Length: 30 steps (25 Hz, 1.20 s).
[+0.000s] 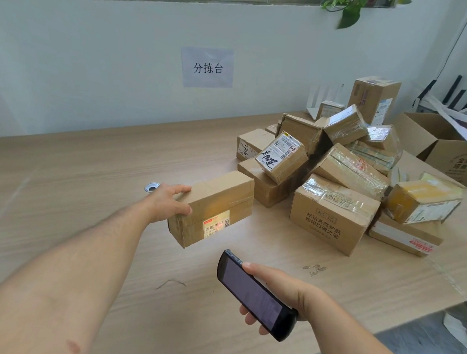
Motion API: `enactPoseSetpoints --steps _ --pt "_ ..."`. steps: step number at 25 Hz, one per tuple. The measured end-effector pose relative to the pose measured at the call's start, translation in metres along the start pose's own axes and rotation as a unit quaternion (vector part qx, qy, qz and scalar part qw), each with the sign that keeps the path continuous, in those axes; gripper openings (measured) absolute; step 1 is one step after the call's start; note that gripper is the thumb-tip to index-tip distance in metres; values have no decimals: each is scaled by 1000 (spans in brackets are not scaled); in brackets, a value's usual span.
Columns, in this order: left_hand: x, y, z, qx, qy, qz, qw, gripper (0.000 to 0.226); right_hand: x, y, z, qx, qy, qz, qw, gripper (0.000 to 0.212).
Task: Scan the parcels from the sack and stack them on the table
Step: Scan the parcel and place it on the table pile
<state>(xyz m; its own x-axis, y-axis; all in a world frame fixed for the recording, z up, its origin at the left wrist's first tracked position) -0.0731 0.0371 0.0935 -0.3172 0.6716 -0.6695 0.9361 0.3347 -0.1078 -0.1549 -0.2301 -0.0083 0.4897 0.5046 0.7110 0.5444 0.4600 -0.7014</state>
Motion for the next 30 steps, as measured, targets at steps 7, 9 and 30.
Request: enactPoseSetpoints --steps 7,9,30 --pt "18 -36 -10 -17 -17 -24 999 67 -5 -11 16 31 -52 -10 998 81" --pt "23 -46 -13 -28 -21 -26 999 67 -9 -15 22 45 -73 -8 996 82" --pt "142 -168 -123 -230 -9 -120 966 69 61 -21 144 51 36 -93 994 62"
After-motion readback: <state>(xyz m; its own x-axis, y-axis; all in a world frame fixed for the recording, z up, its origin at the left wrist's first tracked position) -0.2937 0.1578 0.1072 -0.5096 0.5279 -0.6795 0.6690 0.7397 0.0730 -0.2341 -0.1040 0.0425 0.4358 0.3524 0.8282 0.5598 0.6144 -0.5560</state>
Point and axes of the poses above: each hand's wrist, its own y-axis towards the middle knuckle, its own z-axis out of the palm, x = y × z, the point moved 8 cm from there along y, towards the middle knuckle, and after that the axes turned 8 degrees about -x, right-handed, at the moved point
